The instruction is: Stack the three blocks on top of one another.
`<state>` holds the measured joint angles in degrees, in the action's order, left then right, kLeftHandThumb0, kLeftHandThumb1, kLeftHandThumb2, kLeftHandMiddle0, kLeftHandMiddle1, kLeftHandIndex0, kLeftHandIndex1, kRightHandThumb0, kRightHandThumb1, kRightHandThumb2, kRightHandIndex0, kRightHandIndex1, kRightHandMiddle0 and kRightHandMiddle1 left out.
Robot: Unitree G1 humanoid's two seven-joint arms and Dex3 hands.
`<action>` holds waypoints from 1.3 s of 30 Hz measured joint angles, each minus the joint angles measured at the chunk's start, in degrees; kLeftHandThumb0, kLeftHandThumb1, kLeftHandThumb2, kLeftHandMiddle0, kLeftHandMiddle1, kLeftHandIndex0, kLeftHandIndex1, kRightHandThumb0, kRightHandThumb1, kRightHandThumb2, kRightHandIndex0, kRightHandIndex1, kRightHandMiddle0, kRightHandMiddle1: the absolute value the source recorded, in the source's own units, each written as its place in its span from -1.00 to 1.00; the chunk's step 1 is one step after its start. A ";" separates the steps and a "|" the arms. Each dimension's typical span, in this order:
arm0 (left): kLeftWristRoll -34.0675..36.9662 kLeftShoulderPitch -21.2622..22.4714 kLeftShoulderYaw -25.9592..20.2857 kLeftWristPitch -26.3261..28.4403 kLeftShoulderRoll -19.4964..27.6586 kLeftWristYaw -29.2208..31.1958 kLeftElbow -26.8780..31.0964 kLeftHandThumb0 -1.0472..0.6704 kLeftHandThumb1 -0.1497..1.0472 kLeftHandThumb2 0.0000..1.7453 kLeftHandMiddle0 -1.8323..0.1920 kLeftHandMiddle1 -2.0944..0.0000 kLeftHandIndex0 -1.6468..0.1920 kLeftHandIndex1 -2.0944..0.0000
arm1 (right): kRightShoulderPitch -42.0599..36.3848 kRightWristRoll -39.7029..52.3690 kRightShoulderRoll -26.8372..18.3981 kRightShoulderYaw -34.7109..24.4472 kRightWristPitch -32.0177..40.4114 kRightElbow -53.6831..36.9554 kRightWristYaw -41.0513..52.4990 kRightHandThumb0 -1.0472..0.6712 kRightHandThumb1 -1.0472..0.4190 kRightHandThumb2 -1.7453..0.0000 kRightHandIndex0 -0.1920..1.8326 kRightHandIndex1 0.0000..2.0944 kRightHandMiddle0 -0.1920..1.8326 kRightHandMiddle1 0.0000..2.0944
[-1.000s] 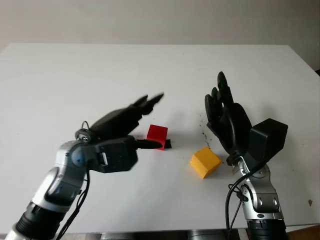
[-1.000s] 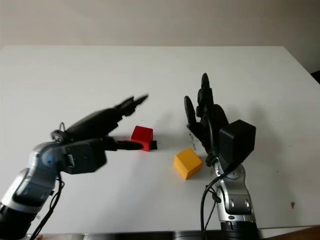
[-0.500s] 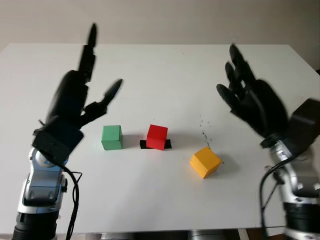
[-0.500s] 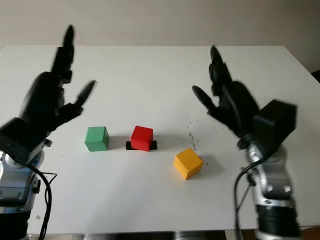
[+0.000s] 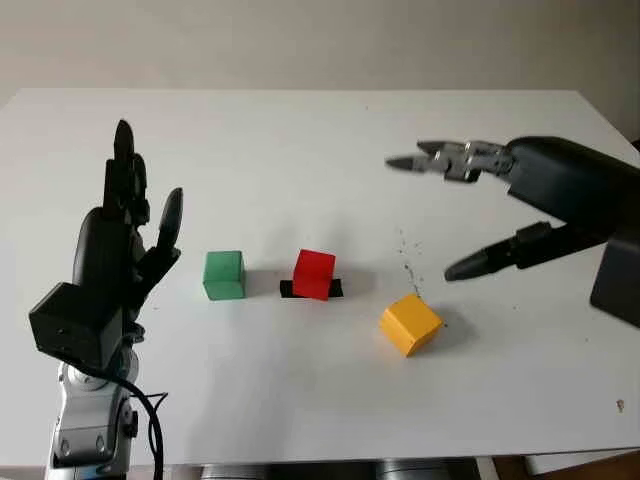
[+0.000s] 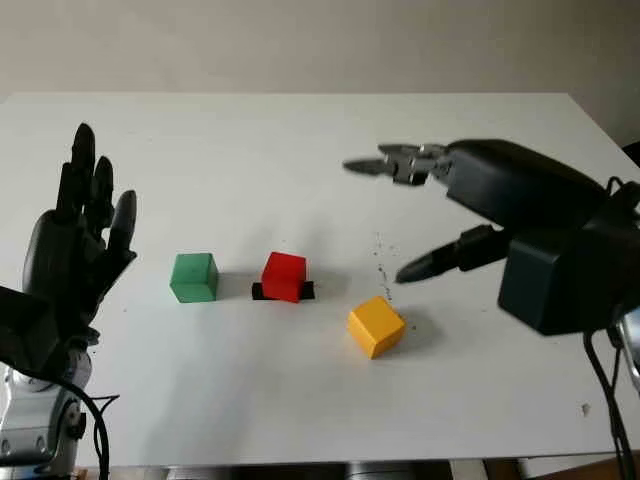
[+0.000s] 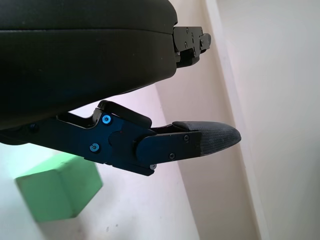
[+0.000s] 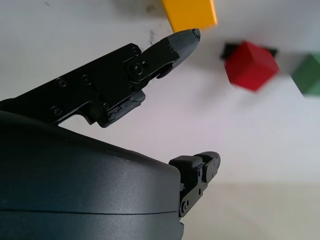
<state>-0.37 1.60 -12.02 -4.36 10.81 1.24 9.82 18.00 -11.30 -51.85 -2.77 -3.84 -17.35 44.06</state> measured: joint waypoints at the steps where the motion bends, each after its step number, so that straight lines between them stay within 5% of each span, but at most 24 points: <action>1: -0.13 -0.35 0.20 0.01 -0.04 -0.05 0.01 -0.50 1.00 -0.41 0.90 0.95 0.89 0.94 | -0.07 -0.61 -0.24 0.53 -0.22 -0.01 0.40 -0.42 -0.65 0.93 -0.64 -0.95 -0.48 -0.96; 25: -3.99 -1.23 1.70 1.77 0.19 -0.14 0.67 -0.54 1.00 -0.44 0.86 0.94 0.85 0.94 | -10.28 -10.08 2.91 6.61 -9.04 1.37 -6.44 -0.43 -0.62 0.94 -0.69 -0.96 -0.51 -0.95; 39: -5.59 -1.24 1.82 1.70 0.69 -0.12 0.67 -0.52 1.00 -0.45 0.85 0.95 0.85 0.95 | -12.34 -14.02 5.21 7.39 -14.40 5.30 -13.77 -0.31 -0.64 0.93 -0.60 -0.92 -0.35 -0.89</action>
<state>-5.96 0.36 -10.20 -2.65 11.49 1.13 10.49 5.66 -25.32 -46.64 4.62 -18.24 -12.05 30.29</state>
